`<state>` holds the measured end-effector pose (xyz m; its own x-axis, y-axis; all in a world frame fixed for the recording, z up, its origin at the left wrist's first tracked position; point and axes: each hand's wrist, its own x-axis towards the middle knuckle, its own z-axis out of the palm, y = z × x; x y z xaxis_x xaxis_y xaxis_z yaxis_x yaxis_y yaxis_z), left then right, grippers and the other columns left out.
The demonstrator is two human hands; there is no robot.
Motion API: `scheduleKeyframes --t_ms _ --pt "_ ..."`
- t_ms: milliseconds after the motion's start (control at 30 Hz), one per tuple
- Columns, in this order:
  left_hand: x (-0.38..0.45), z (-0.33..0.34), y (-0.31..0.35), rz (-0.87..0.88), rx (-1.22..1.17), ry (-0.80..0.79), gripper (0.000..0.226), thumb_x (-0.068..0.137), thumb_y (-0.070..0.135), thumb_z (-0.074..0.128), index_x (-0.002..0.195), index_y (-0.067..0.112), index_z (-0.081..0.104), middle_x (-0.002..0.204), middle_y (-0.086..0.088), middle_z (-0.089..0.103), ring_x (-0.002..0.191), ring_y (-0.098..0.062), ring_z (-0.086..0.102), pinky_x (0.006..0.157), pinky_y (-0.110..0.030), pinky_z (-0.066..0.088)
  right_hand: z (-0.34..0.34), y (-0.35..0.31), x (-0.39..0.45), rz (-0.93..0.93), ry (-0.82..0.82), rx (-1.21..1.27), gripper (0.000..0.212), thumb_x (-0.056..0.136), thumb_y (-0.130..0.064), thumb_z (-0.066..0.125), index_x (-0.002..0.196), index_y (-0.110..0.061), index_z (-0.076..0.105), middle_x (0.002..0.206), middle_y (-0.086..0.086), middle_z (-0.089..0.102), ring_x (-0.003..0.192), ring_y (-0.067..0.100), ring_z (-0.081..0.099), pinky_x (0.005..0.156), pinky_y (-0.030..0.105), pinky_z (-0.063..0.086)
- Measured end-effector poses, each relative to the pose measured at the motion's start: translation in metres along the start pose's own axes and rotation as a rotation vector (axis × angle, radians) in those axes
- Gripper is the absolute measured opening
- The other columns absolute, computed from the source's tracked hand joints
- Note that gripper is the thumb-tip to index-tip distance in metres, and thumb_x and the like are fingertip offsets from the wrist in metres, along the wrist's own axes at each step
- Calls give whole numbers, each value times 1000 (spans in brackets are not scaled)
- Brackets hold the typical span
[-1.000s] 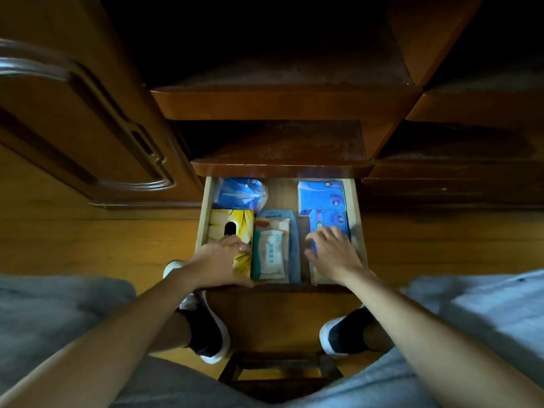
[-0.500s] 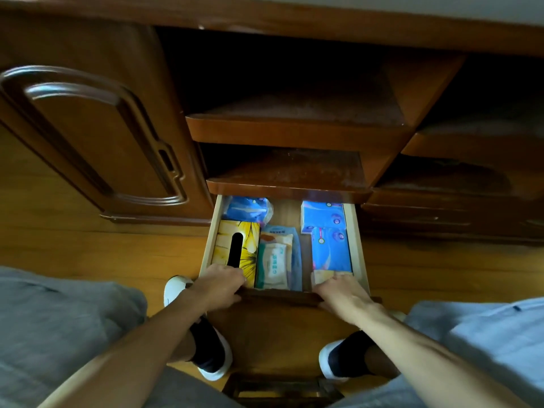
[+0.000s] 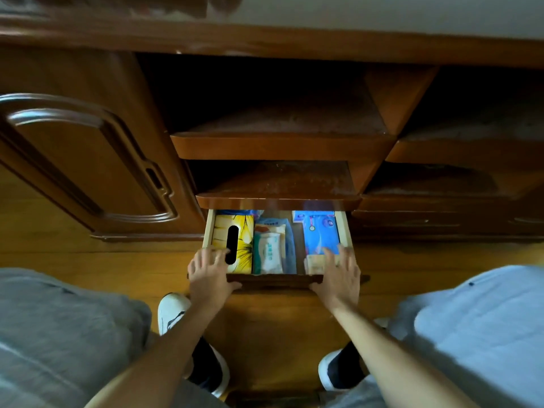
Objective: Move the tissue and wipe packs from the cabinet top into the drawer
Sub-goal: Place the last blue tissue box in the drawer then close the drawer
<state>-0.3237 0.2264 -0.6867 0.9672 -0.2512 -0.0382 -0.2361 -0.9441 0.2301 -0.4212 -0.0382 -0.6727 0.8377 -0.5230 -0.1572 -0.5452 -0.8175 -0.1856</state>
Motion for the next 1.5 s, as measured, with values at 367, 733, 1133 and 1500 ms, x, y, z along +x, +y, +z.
scheduleKeyframes --t_ms 367,733,1133,1500 --pt "-7 -10 10 -1280 -1843 -9 40 95 13 61 133 6 53 124 -19 57 106 -37 60 96 -49 57 17 16 -19 1009 -228 1785 46 102 -40 53 138 -12 57 122 16 67 106 31 67 81 43 58" --pt "13 4 10 -1163 -2094 13 38 98 37 60 124 10 66 126 -15 67 113 -30 66 98 -47 56 24 -1 20 1054 -119 1926 78 95 -71 44 147 -14 49 129 10 63 112 25 66 97 41 54" --pt "161 14 31 -941 -2257 -51 61 101 63 36 142 21 55 130 -8 62 115 -33 56 107 -38 39 20 -29 160 1002 -121 2145 60 106 -45 24 155 -14 40 159 10 42 137 26 50 109 45 45" --pt "143 0 12 -887 -1837 -196 63 102 57 44 149 15 47 114 -7 67 121 -32 63 111 -45 46 3 -17 153 854 -274 1912 57 106 -33 37 160 -15 28 164 12 32 139 32 48 109 51 43"
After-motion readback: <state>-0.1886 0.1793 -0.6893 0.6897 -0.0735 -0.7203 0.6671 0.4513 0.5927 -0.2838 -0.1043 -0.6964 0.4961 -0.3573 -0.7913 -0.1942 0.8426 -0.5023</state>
